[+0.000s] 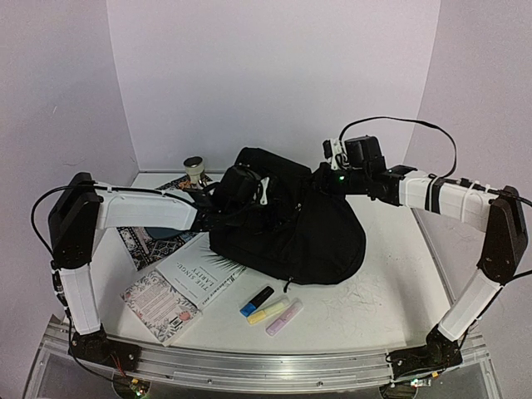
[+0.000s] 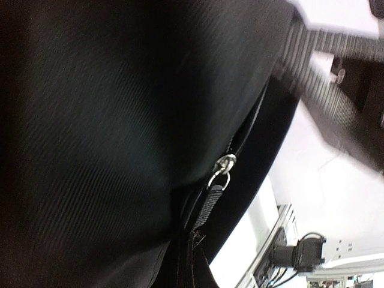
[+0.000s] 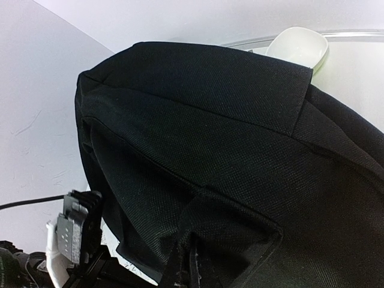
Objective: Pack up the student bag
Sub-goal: Unzip the lower front pocket of the student bag.
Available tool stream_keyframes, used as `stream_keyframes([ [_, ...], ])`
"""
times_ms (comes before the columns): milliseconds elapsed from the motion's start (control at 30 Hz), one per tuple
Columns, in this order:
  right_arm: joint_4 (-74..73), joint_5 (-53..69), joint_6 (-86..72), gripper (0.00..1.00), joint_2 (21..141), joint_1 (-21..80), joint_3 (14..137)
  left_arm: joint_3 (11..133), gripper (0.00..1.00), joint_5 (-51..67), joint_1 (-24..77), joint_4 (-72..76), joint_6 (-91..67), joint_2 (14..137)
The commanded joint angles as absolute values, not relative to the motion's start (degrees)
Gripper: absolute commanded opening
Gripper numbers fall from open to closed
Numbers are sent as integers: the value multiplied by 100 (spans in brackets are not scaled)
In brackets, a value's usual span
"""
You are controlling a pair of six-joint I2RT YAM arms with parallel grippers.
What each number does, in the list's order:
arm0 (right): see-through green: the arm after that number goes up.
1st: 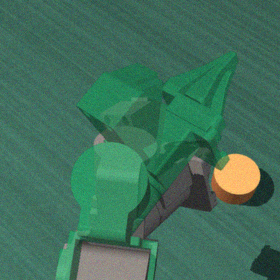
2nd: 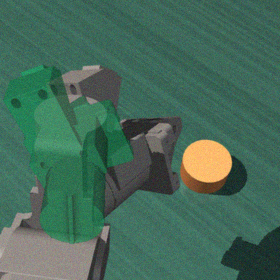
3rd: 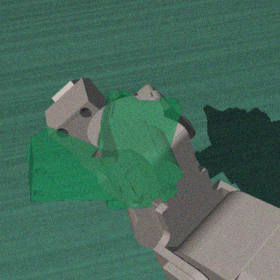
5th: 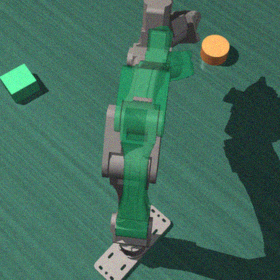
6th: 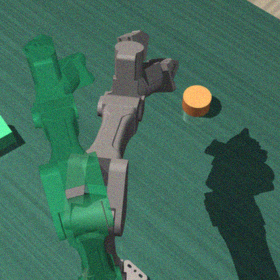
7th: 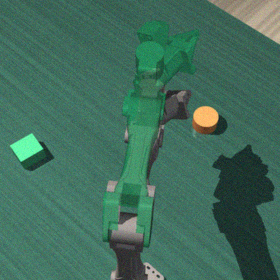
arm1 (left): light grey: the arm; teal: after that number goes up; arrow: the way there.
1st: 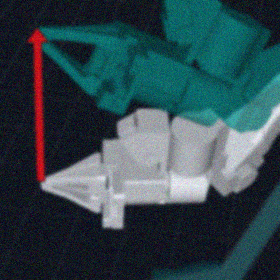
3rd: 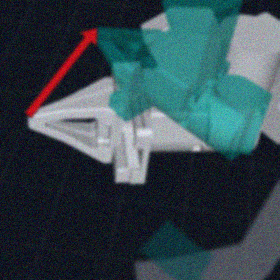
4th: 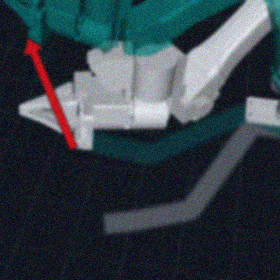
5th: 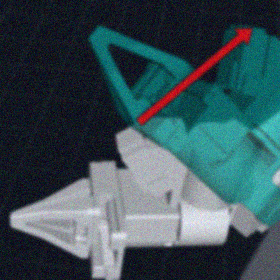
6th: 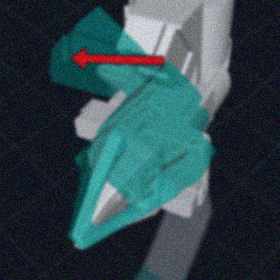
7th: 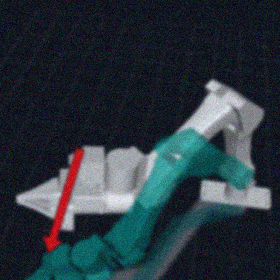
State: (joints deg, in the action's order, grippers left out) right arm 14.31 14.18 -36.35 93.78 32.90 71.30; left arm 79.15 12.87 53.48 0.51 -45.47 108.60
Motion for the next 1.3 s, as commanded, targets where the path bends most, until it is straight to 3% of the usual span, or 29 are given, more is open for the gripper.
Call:
stream_keyframes([
  [0,1969,1371,-3492,0,9178,3094,7648,7474,0,1411,5405,-74,-4527,10342],
  [600,1853,1445,-3412,0,9620,2796,8301,6196,0,1146,5407,-880,-4067,9465],
  [900,1828,1938,-3663,0,10092,2807,7850,6057,0,939,5432,-962,-4133,9406],
  [1000,1823,2007,-3724,10,10180,2809,7692,6260,0,957,5432,-964,-4175,9625],
  [1167,1753,1891,-3840,42,9894,2828,7249,6681,0,967,5432,-940,-4247,9930],
  [1267,1702,1729,-3975,56,9574,2884,6795,6878,0,967,5440,-923,-4277,10063],
])
